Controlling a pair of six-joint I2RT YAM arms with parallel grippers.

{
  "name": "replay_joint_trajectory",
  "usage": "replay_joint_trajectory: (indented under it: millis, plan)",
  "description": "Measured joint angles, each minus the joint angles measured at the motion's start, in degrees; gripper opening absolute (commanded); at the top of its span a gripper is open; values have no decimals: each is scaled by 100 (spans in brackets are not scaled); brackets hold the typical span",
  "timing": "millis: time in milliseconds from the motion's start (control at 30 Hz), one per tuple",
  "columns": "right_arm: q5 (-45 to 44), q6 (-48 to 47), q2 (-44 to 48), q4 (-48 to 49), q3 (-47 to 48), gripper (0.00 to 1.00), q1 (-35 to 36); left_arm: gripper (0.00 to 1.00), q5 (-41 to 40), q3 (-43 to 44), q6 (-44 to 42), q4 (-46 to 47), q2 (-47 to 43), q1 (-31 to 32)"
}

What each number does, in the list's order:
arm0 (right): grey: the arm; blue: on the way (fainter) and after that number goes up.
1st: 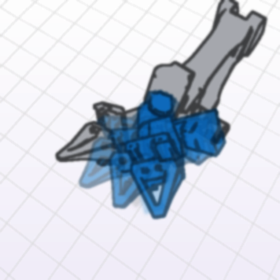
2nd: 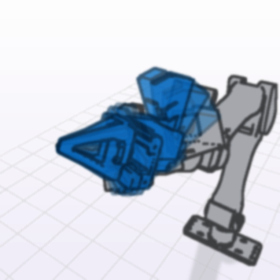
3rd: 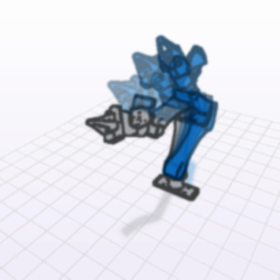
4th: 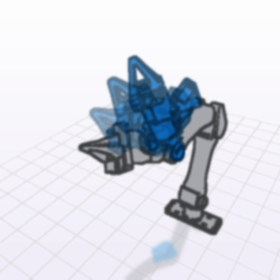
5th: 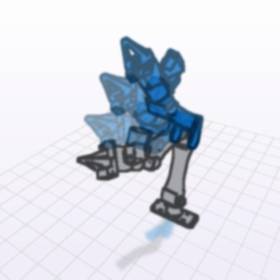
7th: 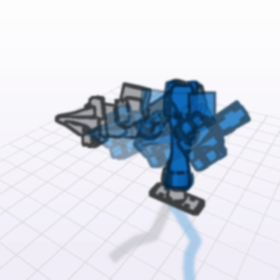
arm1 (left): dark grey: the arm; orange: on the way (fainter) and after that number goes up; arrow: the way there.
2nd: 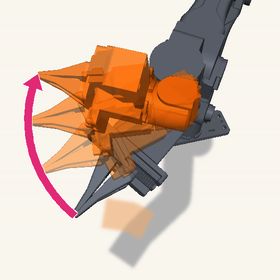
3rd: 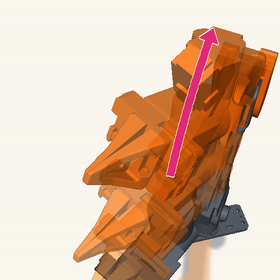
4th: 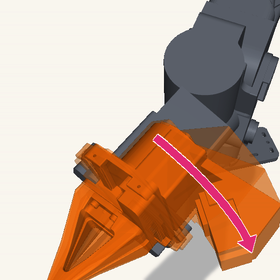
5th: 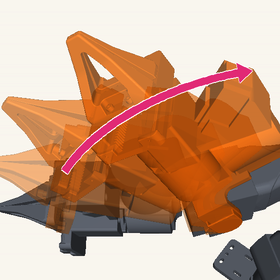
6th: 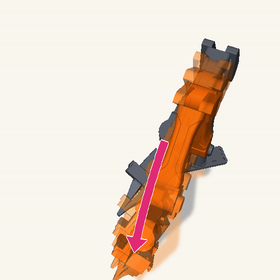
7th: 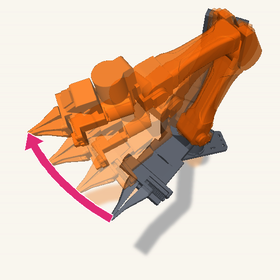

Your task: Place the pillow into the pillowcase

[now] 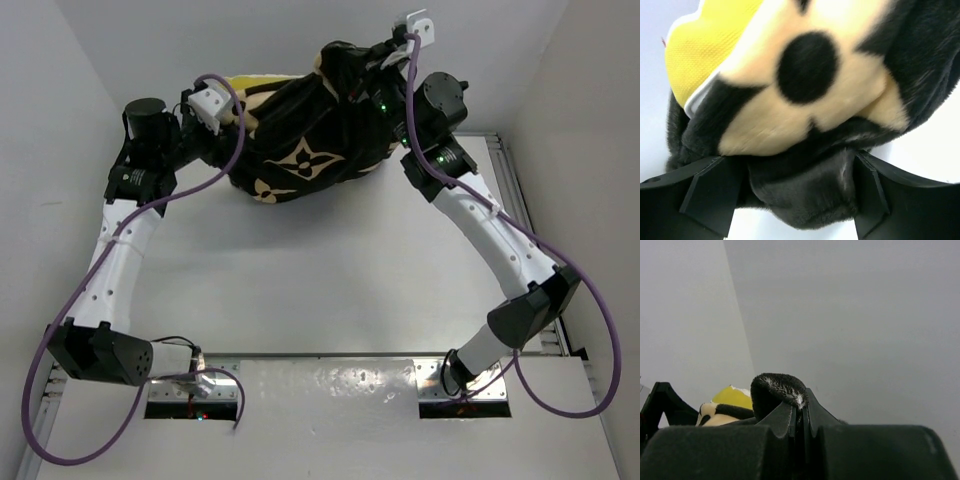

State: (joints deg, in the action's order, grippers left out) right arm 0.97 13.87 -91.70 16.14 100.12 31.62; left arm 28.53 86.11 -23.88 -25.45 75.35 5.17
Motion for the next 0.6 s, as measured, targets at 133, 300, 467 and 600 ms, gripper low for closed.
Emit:
replay_joint_trajectory:
  millis: [133,300,467,600]
  plan:
    - [59,92,-11,-15,15,0,-61,41,-125,-424,-804,249,-269,2]
    - [79,136,-90,-127,66,0,-94,0,-125,-682,-1189,481,-459,0]
    - [157,238,-195,-348,245,0,-328,0,-120,-507,-1338,369,-459,-2]
    - [251,444,-404,-595,629,0,-922,0,-619,-188,-1327,450,-457,-57]
